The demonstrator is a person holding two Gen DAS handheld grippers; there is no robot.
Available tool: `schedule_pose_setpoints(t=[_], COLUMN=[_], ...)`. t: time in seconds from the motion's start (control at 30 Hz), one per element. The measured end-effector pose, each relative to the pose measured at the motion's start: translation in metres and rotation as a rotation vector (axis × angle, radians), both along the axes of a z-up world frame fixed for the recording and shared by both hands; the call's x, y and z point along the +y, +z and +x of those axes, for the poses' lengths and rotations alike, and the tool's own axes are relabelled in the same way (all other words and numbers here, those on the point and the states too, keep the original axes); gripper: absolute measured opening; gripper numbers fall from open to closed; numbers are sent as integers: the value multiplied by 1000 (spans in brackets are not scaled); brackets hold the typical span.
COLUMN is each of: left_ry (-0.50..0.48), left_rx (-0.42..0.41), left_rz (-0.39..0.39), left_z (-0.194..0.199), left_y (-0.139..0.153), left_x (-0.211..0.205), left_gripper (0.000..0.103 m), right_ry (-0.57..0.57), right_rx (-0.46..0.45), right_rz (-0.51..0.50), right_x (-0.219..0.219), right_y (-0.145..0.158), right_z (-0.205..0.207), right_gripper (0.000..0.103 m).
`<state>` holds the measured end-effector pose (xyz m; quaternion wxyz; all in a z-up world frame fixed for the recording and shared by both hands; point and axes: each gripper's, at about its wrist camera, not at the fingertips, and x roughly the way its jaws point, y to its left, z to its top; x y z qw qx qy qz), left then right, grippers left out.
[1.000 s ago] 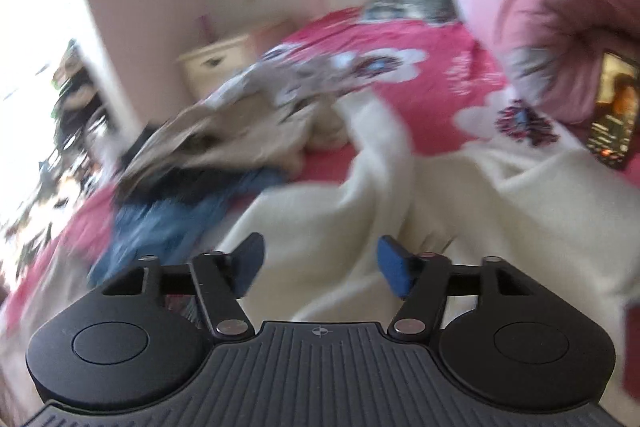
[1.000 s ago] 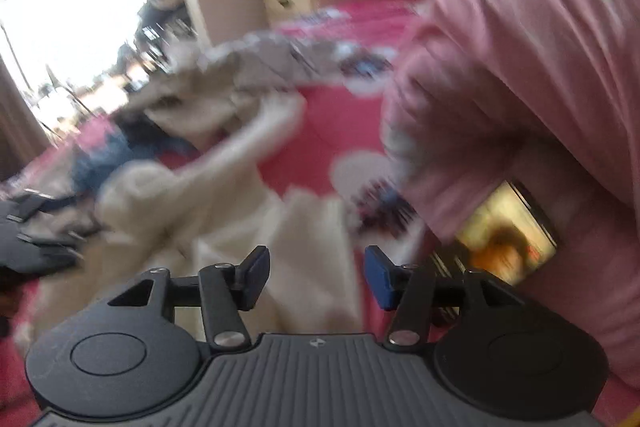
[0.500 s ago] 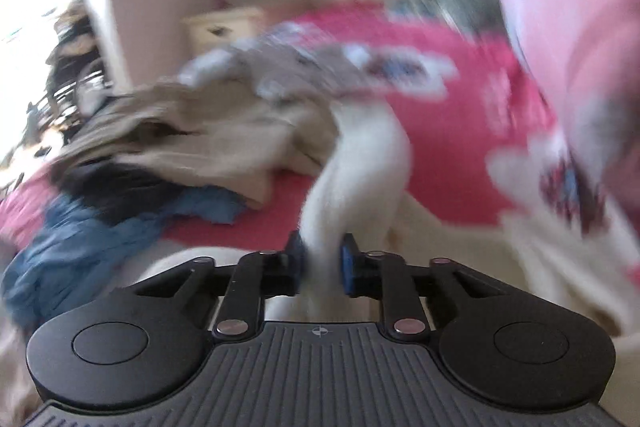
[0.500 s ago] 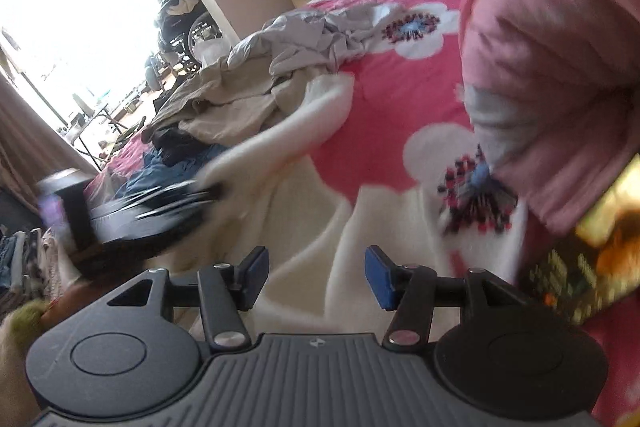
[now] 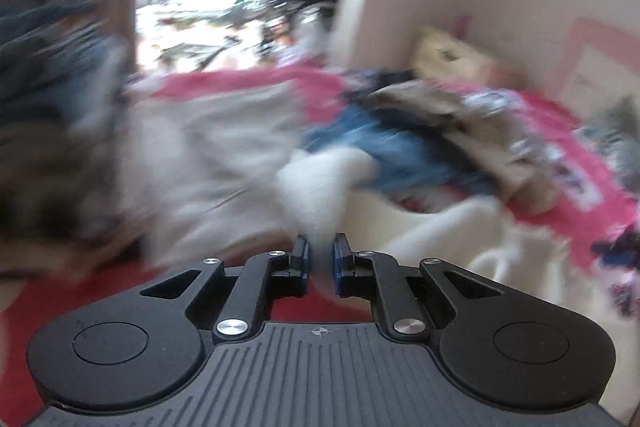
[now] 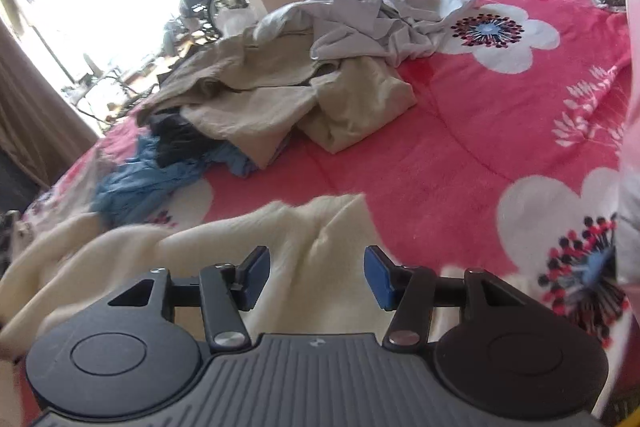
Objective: Fold clothes
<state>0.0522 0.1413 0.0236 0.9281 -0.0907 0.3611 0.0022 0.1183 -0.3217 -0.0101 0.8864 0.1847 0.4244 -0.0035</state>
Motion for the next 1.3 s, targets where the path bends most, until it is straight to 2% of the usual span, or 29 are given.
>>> schedule_pose_setpoints(t=[0.1, 0.13, 0.2, 0.27, 0.3, 0.37, 0.5, 0.53, 0.57, 0.6, 0.67, 0.77, 0.9, 1.0, 1.07, 1.17, 1.2, 1.27, 1.3], left_ry=[27, -3, -82, -169, -204, -253, -236, -226, -218, -228, -290, -412, -555, -622, -636, -673, -690, -745, -775], left_rx=[138, 182, 246, 253, 249, 234, 177, 154, 124, 99, 65, 67, 106, 168, 204, 276, 283, 279, 282], left_rz=[-10, -14, -36, -46, -47, -41, -87, -103, -115, -128, -151, -201, -107, -59, -42, -97, -123, -170, -188], left_z=[-21, -26, -37, -52, -58, -66, -68, -62, -52, -38, -2, 62, 134, 174, 185, 192, 189, 180, 175], left_y=[-24, -30, -34, -23, -14, 6, 42, 48, 51, 51, 40, 10, -30, -54, -71, -90, -91, -92, -93], left_x=[19, 22, 25, 28, 30, 35, 54, 56, 53, 47, 26, -19, -93, -124, -128, -128, -126, -123, -122], left_gripper=[11, 12, 19, 23, 29, 33, 43, 47, 56, 59, 59, 59, 59, 59, 60, 60, 60, 59, 59], right_ry=[-26, -36, -47, -43, -36, -20, 22, 30, 46, 53, 66, 95, 162, 197, 191, 199, 209, 230, 251], right_rx=[5, 14, 30, 42, 45, 46, 75, 81, 87, 96, 113, 121, 140, 151, 168, 166, 163, 158, 158], right_rz=[12, 17, 12, 11, 15, 30, 80, 93, 112, 135, 180, 226, 238, 215, 225, 275, 294, 332, 341], right_x=[1, 0, -4, -10, -13, -21, -37, -40, -43, -46, -52, -56, -50, -46, -47, -46, -45, -43, -42], right_y=[-10, -14, -20, -25, -27, -32, -43, -46, -51, -57, -68, -71, -61, -60, -67, -72, -73, -74, -75], right_z=[6, 8, 8, 7, 7, 6, 12, 14, 19, 23, 32, 40, 38, 36, 40, 42, 42, 43, 41], right_gripper=[55, 55, 55, 56, 56, 61, 68, 69, 72, 73, 76, 80, 78, 78, 77, 76, 74, 60, 57])
